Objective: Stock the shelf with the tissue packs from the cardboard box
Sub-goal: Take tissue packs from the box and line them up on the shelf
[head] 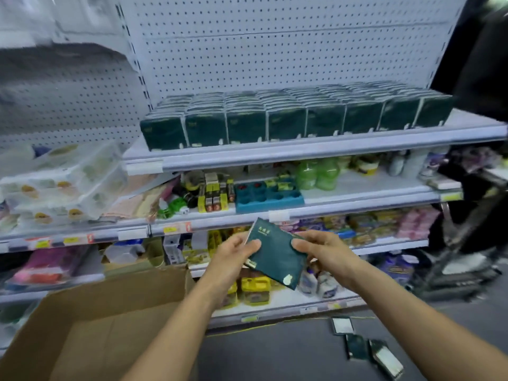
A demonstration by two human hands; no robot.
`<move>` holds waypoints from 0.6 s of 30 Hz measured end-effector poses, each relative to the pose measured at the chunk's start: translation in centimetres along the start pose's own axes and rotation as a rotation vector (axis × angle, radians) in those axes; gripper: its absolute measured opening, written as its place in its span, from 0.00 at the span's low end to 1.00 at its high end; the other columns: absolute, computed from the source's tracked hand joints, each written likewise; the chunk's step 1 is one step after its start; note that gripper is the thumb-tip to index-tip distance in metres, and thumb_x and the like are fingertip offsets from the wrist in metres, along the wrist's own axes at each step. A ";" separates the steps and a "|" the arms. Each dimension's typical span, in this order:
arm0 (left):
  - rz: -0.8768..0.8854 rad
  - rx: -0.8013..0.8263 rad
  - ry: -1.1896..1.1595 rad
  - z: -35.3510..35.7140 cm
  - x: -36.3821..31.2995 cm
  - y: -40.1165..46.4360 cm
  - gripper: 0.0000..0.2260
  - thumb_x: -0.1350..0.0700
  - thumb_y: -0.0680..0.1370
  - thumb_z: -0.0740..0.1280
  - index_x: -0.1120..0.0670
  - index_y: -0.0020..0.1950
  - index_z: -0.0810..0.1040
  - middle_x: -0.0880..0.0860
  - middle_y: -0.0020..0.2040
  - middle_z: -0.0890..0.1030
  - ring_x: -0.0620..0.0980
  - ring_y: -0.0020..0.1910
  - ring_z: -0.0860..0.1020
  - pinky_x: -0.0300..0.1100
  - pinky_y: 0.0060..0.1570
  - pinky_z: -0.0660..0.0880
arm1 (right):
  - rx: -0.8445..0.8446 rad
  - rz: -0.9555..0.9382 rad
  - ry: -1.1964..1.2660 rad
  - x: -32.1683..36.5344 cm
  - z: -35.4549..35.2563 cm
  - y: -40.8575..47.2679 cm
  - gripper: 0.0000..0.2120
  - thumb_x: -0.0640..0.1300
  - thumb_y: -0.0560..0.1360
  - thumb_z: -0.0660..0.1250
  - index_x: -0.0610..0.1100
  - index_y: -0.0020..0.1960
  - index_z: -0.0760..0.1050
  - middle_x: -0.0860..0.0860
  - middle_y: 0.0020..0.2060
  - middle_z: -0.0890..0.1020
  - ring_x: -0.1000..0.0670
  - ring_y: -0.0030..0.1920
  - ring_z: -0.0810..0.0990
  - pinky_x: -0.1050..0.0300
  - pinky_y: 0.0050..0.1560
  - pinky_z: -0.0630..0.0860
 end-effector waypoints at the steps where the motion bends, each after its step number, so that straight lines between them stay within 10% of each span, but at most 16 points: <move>1: 0.025 0.029 0.044 1.3 -1.1 0.8 0.07 0.55 0.80 0.66 0.50 0.57 0.79 0.49 0.49 0.85 0.50 0.49 0.83 0.51 0.50 0.80 | -0.016 -0.025 0.020 0.8 -1.3 0.0 0.08 0.40 0.76 0.69 0.42 0.55 0.80 0.50 0.38 0.83 0.54 0.31 0.77 0.58 0.28 0.70; 6: 0.166 0.129 0.151 6.8 -6.0 4.8 0.07 0.56 0.80 0.67 0.52 0.58 0.76 0.49 0.53 0.84 0.46 0.51 0.82 0.41 0.48 0.79 | -0.038 -0.229 -0.031 5.5 -6.4 1.7 0.15 0.36 0.71 0.74 0.45 0.57 0.81 0.51 0.48 0.85 0.54 0.48 0.83 0.63 0.44 0.79; 18: 0.419 0.236 0.431 15.5 -16.1 18.4 0.09 0.52 0.78 0.68 0.44 0.57 0.74 0.46 0.52 0.82 0.45 0.50 0.81 0.46 0.50 0.80 | -0.219 -0.406 -0.303 14.2 -17.7 12.6 0.09 0.37 0.68 0.77 0.45 0.46 0.81 0.58 0.35 0.83 0.63 0.36 0.78 0.70 0.38 0.73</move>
Point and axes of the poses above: each hand's wrist, its own y-axis towards the middle knuckle, its own z-axis out of the palm, x = y × z, the point moved 10 cm from there along y, towards the middle knuckle
